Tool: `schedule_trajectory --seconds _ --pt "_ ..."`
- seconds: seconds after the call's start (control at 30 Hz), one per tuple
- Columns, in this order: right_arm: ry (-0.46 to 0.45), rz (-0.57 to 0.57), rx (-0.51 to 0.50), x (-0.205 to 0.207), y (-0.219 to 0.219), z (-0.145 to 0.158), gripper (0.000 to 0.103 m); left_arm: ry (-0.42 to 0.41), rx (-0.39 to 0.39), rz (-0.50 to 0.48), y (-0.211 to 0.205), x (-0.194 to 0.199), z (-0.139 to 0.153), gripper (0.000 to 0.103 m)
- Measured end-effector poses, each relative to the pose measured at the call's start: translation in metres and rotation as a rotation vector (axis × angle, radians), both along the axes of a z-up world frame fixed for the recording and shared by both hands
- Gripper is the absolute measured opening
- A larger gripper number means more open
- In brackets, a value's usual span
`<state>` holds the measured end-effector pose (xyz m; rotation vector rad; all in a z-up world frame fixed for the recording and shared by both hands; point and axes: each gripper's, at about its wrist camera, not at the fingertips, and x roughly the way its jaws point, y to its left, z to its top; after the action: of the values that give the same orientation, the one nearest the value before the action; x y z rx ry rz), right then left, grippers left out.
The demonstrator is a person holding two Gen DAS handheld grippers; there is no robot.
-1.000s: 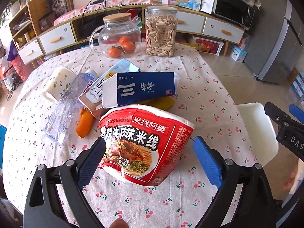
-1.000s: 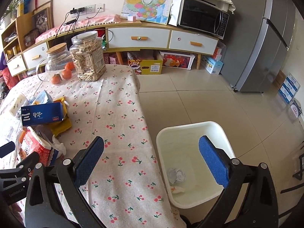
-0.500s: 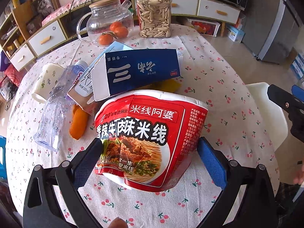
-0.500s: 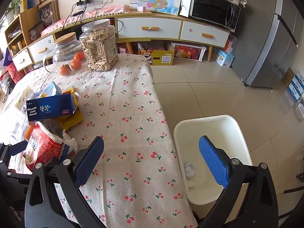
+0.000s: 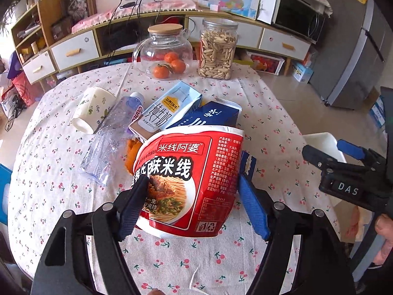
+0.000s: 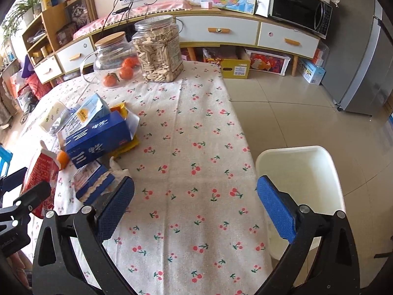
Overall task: Collect trash
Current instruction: 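Grasp the red noodle cup with the left tool while the right tool grasps a blue carton flap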
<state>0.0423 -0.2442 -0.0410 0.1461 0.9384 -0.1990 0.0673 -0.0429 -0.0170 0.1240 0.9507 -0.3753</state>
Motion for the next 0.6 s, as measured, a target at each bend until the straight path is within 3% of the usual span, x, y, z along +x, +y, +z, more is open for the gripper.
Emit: schedule_trajectory --seconds 0.13,0.33,0.47,0.6 --pt "0.033 0.077 0.048 0.009 0.025 -0.009 0.096 -0.045 -0.045 0.035 0.016 -0.005 0.018 0.072" --pt "0.113 0.118 0.223 0.022 0.051 -0.03 0.095 -0.068 -0.061 0.084 0.039 -0.006 0.024 0.072" --pt "0.149 0.133 0.346 0.031 0.064 -0.042 0.079 -0.061 -0.068 0.098 0.052 -0.006 0.023 0.072" --pt "0.155 0.106 0.426 0.038 0.069 -0.051 0.078 -0.052 -0.073 0.108 0.061 -0.005 0.021 0.072"
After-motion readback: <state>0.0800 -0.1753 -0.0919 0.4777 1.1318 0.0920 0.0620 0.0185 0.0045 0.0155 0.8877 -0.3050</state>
